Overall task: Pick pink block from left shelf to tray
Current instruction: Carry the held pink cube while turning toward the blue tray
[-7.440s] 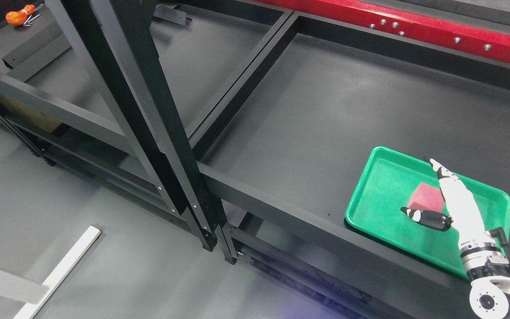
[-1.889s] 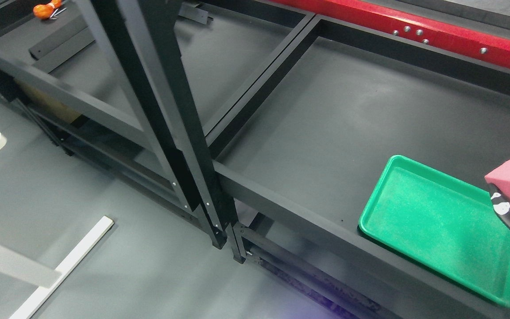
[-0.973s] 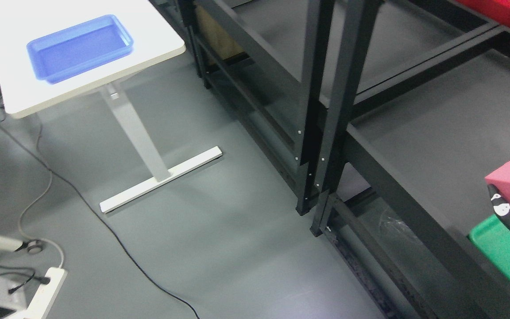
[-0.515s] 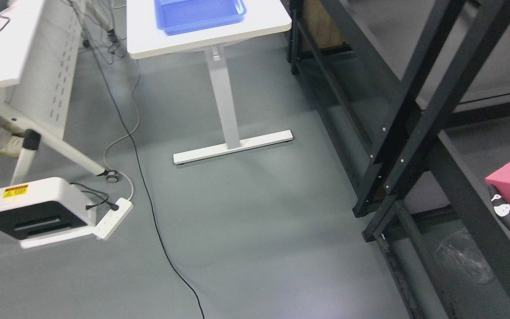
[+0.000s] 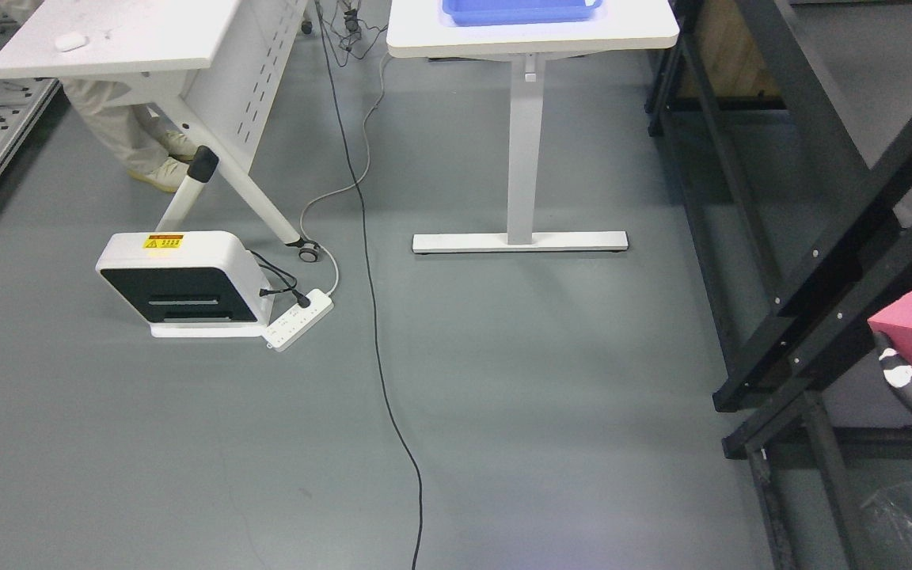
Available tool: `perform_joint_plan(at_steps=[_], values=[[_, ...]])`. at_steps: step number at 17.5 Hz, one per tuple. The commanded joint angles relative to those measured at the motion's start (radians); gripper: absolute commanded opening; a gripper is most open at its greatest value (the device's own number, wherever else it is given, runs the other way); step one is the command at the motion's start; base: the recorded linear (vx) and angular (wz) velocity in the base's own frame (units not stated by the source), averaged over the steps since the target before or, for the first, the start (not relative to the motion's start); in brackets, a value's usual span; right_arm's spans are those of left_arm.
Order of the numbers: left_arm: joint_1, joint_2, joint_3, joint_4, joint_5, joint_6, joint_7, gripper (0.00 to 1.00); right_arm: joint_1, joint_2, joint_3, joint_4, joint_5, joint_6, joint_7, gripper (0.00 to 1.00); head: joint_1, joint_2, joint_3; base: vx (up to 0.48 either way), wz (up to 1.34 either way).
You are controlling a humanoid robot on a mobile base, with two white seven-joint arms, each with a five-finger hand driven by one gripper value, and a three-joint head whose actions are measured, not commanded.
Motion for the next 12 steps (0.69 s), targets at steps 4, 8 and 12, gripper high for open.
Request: perform_joint_plan(at_steps=[4, 8, 12], values=[[0.009, 0.017, 0.000, 0.000, -0.002, -0.001, -0.001, 1.00, 0.002, -0.017, 0.001, 0.001, -0.001, 0.000, 0.000, 0.04, 0.0000, 0.000, 0.000, -0.032, 0.21], [0.009, 0.017, 0.000, 0.000, -0.002, 0.001, -0.001, 1.00, 0.002, -0.017, 0.001, 0.001, -0.001, 0.000, 0.000, 0.04, 0.0000, 0.000, 0.000, 0.018, -0.05], [0.009, 0.017, 0.000, 0.000, -0.002, -0.001, -0.001, 1.00, 0.002, -0.017, 0.001, 0.001, -0.001, 0.000, 0.000, 0.04, 0.0000, 0.000, 0.000, 0.080, 0.02]])
